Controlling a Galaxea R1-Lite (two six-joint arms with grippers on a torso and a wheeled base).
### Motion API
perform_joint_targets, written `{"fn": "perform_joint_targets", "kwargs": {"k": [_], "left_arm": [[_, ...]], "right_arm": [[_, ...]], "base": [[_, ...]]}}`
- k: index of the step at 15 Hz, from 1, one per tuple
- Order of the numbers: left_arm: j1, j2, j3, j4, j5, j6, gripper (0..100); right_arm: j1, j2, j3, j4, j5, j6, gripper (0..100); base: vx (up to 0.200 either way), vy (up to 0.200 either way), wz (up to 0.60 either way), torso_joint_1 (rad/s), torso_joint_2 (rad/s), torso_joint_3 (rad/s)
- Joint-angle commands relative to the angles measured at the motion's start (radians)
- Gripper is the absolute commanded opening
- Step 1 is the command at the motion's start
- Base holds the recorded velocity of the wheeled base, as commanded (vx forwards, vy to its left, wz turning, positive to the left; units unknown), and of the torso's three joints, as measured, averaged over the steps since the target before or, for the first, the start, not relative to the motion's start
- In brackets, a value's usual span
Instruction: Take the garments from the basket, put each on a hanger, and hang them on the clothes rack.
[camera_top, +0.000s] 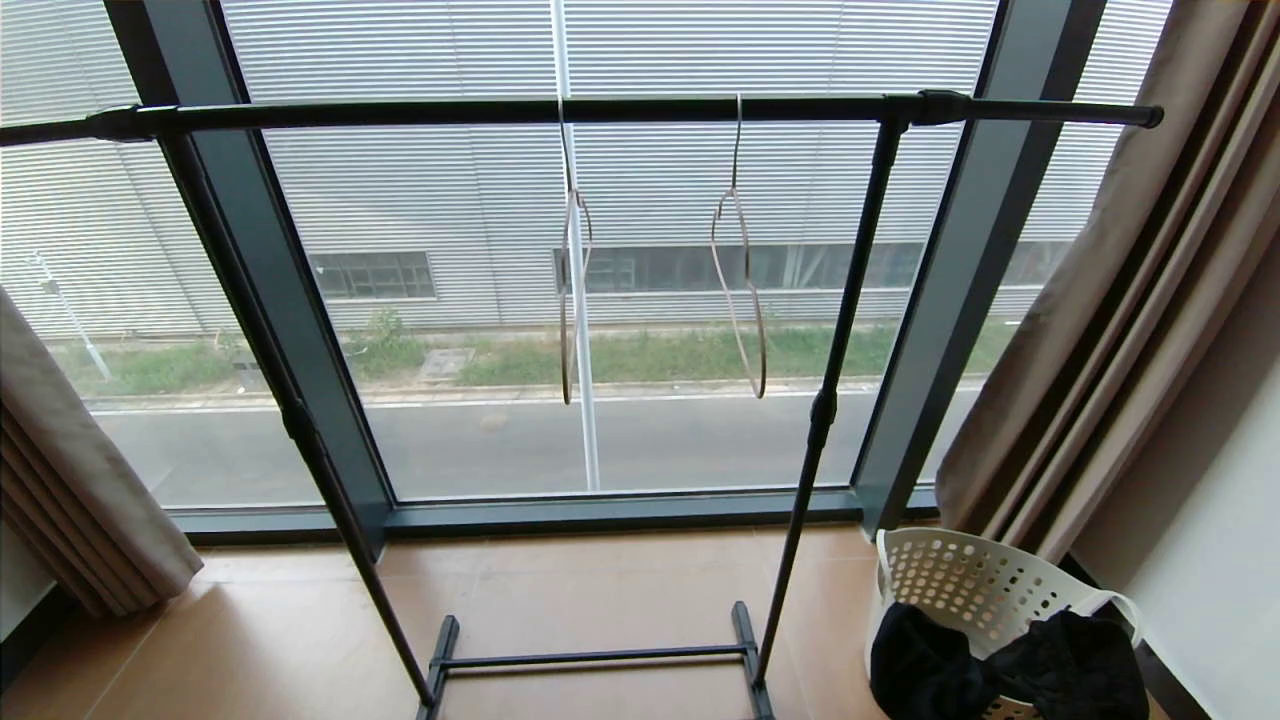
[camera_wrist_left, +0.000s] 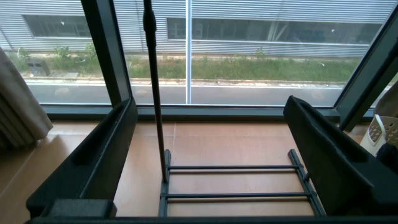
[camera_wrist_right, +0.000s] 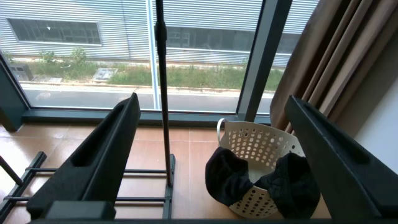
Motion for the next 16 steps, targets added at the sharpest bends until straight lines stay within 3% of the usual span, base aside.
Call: {"fn": "perform_joint_targets", "kwargs": {"k": [1,16], "left_arm": [[0.000,0.000,0.000,0.000,0.000,0.000,100],[0.000,0.000,0.000,0.000,0.000,-0.001,100]], "right_arm": [[0.000,0.002,0.000,0.000,-0.001,-0.001,100],[0.000,0.002,0.000,0.001,-0.043,-0.004,100]], "base": [[0.000,0.000,0.00,0.000,0.00,0.000],[0.000,0.000,0.00,0.000,0.00,0.000]]}}
